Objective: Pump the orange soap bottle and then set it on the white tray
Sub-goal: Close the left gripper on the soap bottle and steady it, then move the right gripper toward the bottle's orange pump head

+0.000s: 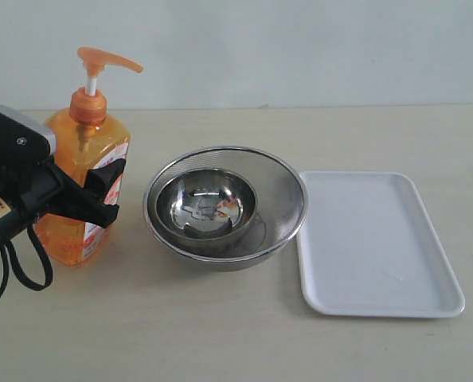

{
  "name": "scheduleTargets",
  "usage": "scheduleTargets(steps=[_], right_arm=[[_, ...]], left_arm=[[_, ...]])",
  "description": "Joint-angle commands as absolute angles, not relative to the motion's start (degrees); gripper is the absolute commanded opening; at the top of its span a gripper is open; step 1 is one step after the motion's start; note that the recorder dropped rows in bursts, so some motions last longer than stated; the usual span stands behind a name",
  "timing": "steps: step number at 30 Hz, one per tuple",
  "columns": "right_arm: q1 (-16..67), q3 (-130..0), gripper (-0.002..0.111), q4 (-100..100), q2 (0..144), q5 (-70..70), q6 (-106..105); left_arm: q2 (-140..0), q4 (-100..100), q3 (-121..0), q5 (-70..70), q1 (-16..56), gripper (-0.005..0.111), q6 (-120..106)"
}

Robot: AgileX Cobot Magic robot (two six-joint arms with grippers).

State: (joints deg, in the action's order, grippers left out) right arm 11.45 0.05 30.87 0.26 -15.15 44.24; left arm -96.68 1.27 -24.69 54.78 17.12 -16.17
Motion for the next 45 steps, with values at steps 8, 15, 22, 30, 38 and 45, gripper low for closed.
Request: scheduleTargets(steps=[8, 15, 22, 30, 38, 45], right_arm=[[11.3, -11.8, 0.000, 41.2, 17.1, -24.5, 51.7], [11.3, -24.2, 0.000, 52.8, 45.1, -40.6, 56.0], [11.3, -40.1, 0.000, 68.1, 66.8, -45.6, 59.5], [12.8, -59.7, 0.000, 86.5, 84.3, -53.3, 70.2], [17.9, -68.1, 0.000, 88.5, 94.2, -49.8, 63.6], [20.4, -77.8, 0.036, 89.5, 101.8, -49.4, 66.6]], left_arm=[[-96.1, 1.0, -25.4, 60.0, 17.4, 0.005, -15.9], [-96.1, 1.0, -25.4, 60.0, 17.4, 0.005, -15.9], [-96.4, 1.0, -25.4, 60.0, 17.4, 0.005, -15.9], [-97.0, 1.0, -25.4, 60.3, 17.4, 0.005, -15.9], [-97.2, 1.0, -25.4, 60.3, 17.4, 0.005, -15.9], [-97.2, 1.0, -25.4, 60.3, 17.4, 0.005, -15.9]])
